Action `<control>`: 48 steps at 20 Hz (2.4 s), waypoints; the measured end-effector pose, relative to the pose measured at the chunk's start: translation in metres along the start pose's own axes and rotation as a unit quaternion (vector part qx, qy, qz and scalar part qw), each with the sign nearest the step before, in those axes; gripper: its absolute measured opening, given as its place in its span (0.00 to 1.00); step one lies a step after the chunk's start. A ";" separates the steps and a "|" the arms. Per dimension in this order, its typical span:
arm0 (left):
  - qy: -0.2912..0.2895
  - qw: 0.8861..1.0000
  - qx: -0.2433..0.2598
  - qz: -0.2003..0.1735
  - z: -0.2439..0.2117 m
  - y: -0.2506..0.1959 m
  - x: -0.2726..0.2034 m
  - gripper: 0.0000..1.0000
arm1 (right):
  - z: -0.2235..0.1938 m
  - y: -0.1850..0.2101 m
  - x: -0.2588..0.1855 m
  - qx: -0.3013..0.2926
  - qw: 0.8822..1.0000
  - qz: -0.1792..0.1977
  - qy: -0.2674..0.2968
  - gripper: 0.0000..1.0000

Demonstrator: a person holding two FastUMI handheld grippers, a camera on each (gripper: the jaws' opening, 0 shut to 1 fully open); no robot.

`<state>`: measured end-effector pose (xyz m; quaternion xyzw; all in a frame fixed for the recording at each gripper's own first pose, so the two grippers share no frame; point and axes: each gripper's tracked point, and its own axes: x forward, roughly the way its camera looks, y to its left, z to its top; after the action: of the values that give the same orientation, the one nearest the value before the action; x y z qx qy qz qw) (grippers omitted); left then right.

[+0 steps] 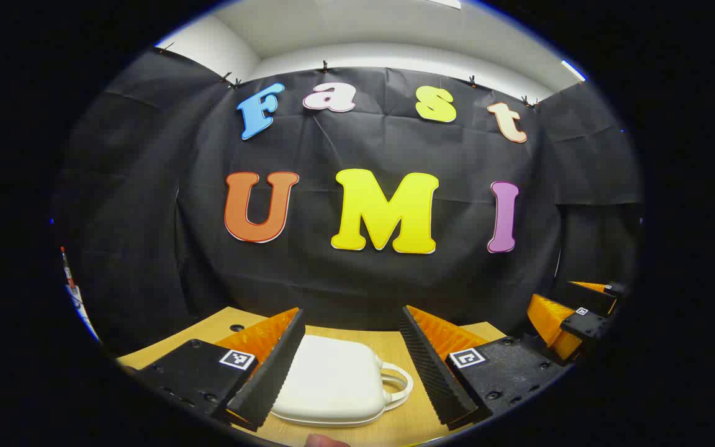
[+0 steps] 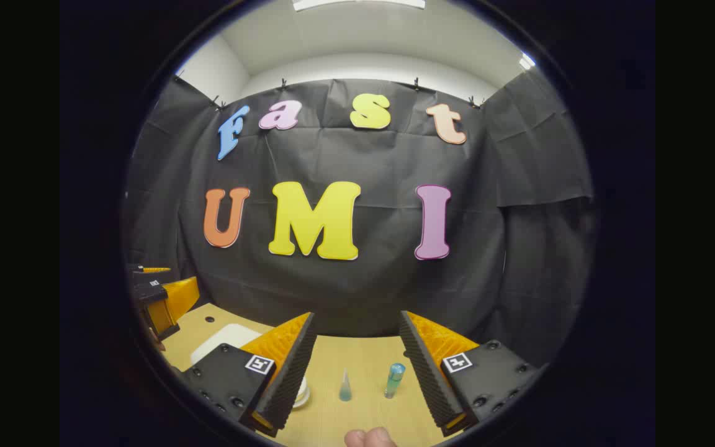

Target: First open the suitcase, pack the skin care products into it, and then close the suitcase.

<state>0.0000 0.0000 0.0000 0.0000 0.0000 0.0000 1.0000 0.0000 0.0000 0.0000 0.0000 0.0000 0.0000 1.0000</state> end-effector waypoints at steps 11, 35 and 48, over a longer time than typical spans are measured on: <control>-0.007 1.000 0.018 -0.007 0.004 -0.015 0.005 0.98 | -0.008 -0.020 0.017 0.005 1.000 -0.019 0.008 0.80; 0.069 0.995 0.058 -0.050 -0.082 -0.076 0.014 0.98 | -0.072 -0.066 0.020 -0.015 0.997 -0.003 0.070 0.80; 0.193 0.903 0.349 -0.157 -0.222 -0.115 0.045 0.99 | -0.115 -0.151 0.028 -0.019 0.990 -0.071 0.121 0.80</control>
<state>0.0454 -0.1148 -0.2223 0.3494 0.1933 -0.1565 0.9034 0.0276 -0.1515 -0.1152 -0.0195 0.1206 -0.0709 0.9900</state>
